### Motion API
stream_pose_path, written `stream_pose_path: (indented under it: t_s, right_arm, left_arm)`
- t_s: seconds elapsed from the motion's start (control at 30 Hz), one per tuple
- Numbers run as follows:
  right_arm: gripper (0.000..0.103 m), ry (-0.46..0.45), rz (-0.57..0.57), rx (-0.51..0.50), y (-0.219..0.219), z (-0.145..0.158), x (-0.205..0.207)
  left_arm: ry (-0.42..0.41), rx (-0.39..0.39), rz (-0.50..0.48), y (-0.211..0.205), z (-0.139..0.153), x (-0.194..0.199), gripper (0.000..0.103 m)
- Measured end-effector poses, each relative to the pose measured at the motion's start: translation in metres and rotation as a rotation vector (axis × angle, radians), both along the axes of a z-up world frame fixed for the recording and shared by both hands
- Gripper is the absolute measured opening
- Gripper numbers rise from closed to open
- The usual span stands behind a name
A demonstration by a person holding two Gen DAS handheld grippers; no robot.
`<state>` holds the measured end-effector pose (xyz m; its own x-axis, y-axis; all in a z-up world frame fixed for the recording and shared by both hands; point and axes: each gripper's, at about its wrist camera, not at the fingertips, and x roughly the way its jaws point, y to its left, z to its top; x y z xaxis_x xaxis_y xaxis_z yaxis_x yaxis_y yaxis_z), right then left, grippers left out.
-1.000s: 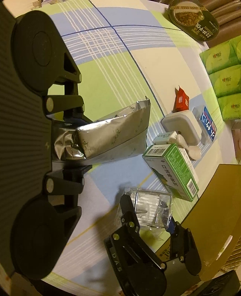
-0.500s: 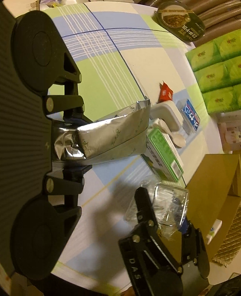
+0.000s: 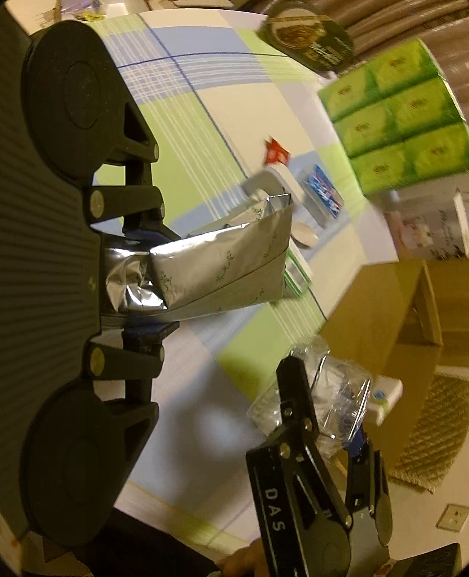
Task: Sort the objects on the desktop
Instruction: 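Lift the clear tray and silver pouch and carry them toward the cardboard box, then lower the clear tray and silver pouch over the cardboard box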
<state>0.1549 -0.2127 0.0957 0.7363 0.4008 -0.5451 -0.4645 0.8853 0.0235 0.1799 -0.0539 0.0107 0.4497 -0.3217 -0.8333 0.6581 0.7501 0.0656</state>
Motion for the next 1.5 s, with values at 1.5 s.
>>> stream_pose_path:
  t_s: [1.5]
  right_arm:
    - [0.064,0.129,-0.311,-0.121,-0.147,-0.026,0.104]
  left_arm:
    - [-0.025,-0.121,-0.173,-0.181,0.058,0.084,0.036]
